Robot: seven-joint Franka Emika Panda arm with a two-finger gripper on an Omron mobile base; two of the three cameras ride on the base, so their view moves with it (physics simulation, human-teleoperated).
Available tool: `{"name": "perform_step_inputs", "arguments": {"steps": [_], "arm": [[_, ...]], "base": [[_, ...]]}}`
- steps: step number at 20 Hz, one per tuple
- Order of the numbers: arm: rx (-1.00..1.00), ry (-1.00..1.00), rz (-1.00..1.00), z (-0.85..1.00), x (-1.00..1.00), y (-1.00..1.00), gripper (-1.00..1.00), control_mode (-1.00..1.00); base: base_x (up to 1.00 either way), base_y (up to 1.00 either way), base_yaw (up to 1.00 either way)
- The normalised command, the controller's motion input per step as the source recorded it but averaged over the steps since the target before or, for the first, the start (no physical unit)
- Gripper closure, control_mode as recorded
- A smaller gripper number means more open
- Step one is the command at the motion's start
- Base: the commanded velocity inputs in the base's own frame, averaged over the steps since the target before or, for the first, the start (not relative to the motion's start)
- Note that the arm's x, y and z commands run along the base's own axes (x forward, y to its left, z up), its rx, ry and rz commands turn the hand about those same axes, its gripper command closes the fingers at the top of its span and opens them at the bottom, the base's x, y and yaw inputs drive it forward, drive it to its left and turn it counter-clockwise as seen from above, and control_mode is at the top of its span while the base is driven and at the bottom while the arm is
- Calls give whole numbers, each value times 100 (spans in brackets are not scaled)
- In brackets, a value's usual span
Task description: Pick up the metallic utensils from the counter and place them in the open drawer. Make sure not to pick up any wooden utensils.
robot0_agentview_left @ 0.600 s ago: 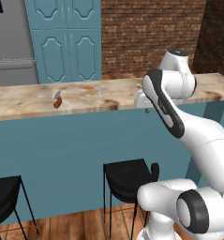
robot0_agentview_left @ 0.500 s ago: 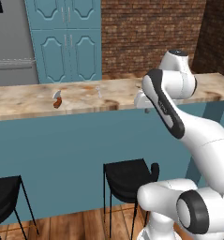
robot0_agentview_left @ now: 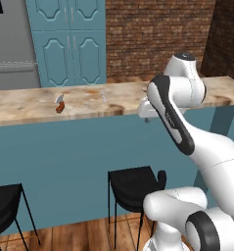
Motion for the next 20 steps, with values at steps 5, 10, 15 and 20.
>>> {"name": "perform_step_inputs", "arguments": {"steps": [5, 10, 15, 20], "arm": [[0, -3, 1, 0, -23, 39, -100, -100], [0, 0, 0, 0, -17, 29, -100, -100], [0, -10, 0, 6, -59, 0, -100, -100], [0, -11, 0, 24, -43, -3, -100, -100]], "base": [[0, 0, 0], [0, 0, 0], [0, 0, 0], [0, 0, 0]]}}
